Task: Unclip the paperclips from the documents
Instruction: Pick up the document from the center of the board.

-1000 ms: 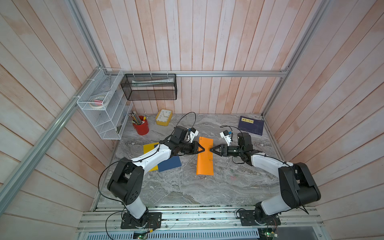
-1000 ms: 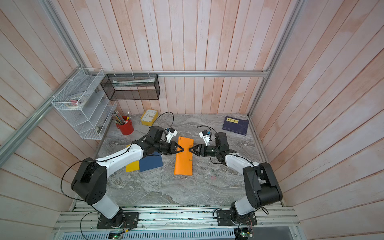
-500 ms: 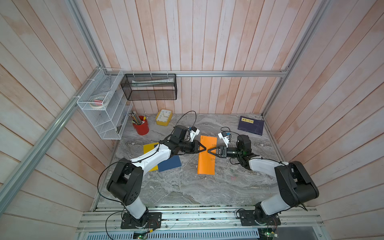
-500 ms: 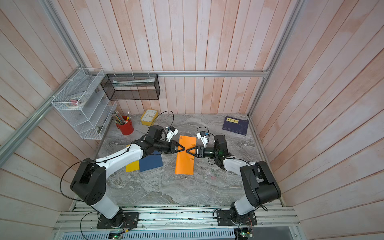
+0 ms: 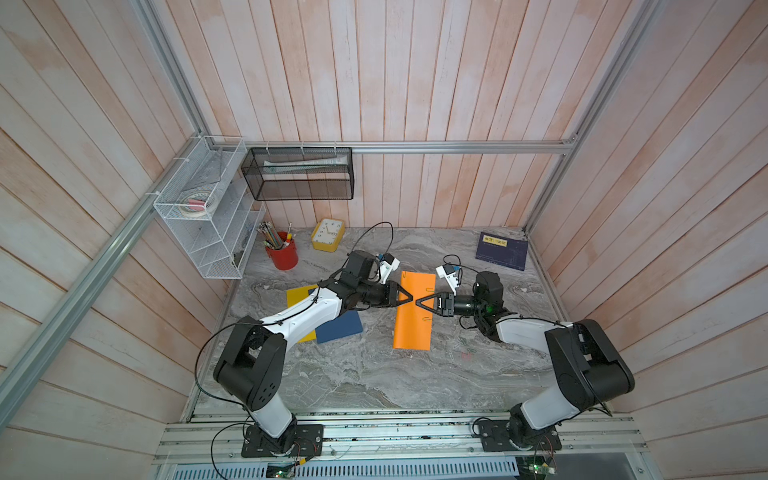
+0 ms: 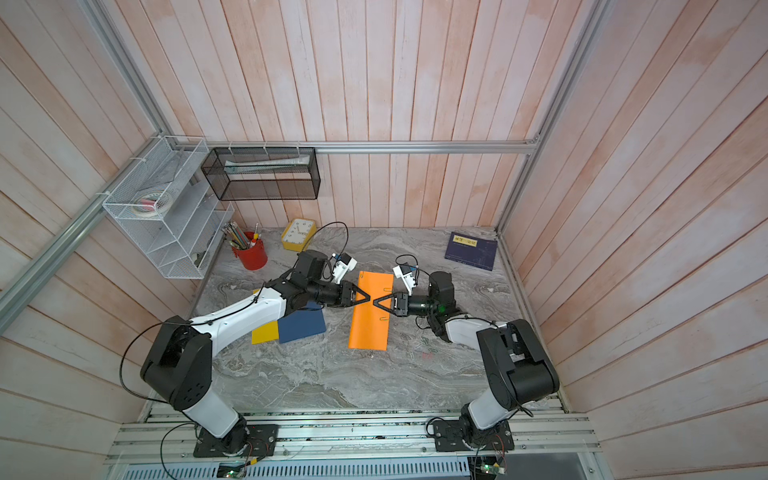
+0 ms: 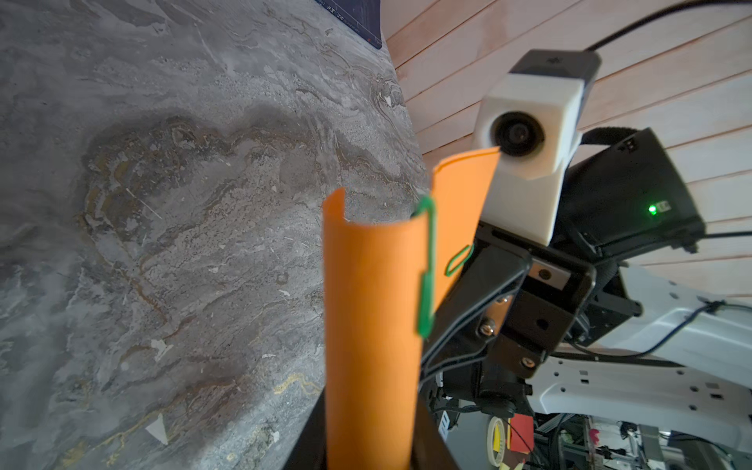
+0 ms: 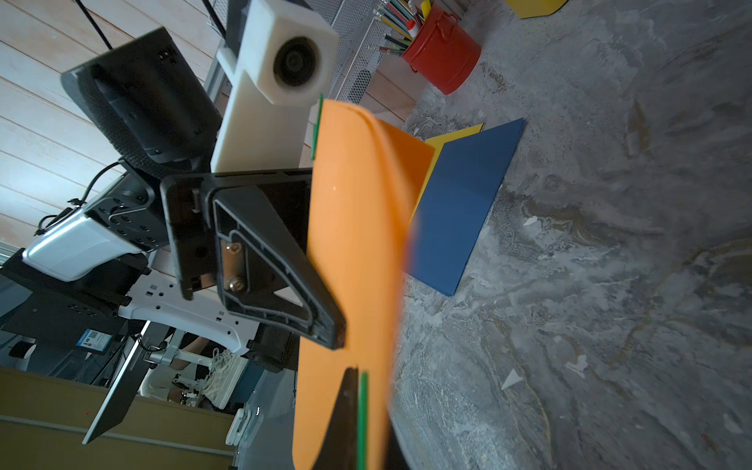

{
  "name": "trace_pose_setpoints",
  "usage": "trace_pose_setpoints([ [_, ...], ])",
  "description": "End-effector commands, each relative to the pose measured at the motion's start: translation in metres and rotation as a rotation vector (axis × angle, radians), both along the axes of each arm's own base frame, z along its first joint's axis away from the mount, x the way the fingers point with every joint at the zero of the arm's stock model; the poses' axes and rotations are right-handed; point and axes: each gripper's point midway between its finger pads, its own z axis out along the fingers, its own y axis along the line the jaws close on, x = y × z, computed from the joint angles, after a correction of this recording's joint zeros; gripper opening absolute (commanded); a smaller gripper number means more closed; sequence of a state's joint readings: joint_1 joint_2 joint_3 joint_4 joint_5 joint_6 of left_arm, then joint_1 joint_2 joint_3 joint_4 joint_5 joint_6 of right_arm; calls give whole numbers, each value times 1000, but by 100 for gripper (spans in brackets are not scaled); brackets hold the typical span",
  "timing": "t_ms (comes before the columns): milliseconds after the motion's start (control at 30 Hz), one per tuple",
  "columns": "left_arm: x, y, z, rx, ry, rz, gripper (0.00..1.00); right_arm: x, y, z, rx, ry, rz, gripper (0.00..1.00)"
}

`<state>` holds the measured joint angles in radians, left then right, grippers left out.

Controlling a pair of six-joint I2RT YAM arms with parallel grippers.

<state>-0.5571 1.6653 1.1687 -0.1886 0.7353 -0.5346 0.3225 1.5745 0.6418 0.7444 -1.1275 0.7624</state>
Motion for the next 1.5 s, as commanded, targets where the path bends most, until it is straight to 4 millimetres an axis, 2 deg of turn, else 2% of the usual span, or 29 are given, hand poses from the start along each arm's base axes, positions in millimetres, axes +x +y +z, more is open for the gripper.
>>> trace_pose_setpoints([
  [0, 3, 3, 25, -23, -69, -2, 42, 1, -4, 8, 7, -35, 5, 0],
  [100, 8, 9, 29, -25, -88, 15, 55, 3, -10, 11, -5, -45, -8, 0],
  [200, 12, 16, 37, -35, -118, 26, 63, 4, -15, 16, -17, -59, -18, 0],
  [367, 18, 30, 46, -59, -178, 43, 69, -3, -17, 27, -13, -77, 15, 0],
  [533, 21, 41, 48, -75, -216, 51, 73, -7, -18, 39, -2, -97, 32, 0],
  [667, 16, 45, 49, -107, -237, 34, 78, -10, -19, 49, 9, -111, 44, 0],
  [933, 10, 43, 37, -124, -222, 4, 79, -15, -18, 66, 42, -133, 72, 0],
  [1133, 4, 35, 55, -216, -242, -52, 81, -18, -18, 69, 63, -131, 96, 0],
  [1267, -2, 29, 64, -268, -238, -105, 81, -15, -17, 60, 59, -107, 98, 0],
  [1367, -2, 27, 62, -258, -229, -109, 80, -17, -17, 59, 69, -99, 111, 0],
  [1467, -1, 30, 54, -239, -222, -98, 80, -20, -17, 70, 95, -126, 121, 0],
])
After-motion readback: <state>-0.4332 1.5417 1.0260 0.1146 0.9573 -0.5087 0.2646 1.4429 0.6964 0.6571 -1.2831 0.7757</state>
